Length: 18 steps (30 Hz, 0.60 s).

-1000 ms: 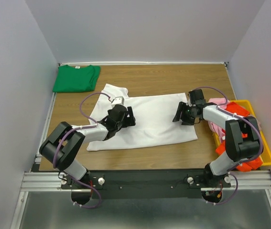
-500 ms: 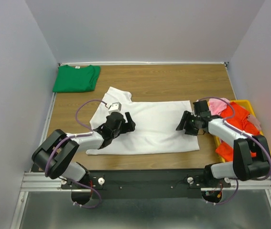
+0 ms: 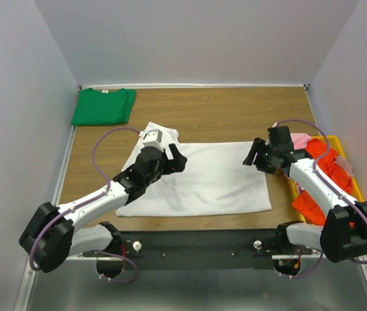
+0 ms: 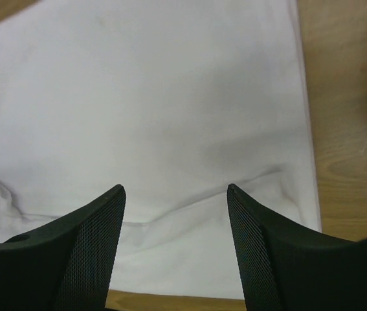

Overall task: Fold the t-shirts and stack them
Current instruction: Fold the tshirt

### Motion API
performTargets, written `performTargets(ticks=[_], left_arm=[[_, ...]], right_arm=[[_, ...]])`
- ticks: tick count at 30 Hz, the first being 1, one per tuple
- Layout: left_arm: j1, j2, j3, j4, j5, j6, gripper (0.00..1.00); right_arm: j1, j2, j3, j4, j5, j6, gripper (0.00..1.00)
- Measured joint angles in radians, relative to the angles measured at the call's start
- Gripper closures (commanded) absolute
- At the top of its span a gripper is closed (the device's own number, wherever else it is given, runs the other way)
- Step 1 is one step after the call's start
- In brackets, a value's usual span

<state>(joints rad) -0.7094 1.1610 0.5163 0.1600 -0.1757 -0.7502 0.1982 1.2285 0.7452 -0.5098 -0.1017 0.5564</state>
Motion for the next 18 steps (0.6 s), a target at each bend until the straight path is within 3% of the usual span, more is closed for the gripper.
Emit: performTargets(ticks=[3, 7, 12, 18], left_arm=[[0.013, -0.014, 0.105, -0.021, -0.024, 0.055, 0.02], [0.096, 0.026, 0.228, -0.028, -0.022, 0.140, 0.02], [0.261, 0.164, 0.337, -0.029, 0.008, 0.249, 0.03], [0.360, 0.343, 0.450, -0.037, 0.031, 0.335, 0.04]], right_arm=[[0.000, 0.038, 0.109, 0.000, 0.072, -0.027, 0.28], [-0.002, 0.204, 0.257, 0.021, 0.148, -0.071, 0.29], [-0.027, 0.425, 0.378, 0.047, 0.191, -0.113, 0.33], [-0.092, 0.591, 0.472, 0.076, 0.192, -0.147, 0.44]])
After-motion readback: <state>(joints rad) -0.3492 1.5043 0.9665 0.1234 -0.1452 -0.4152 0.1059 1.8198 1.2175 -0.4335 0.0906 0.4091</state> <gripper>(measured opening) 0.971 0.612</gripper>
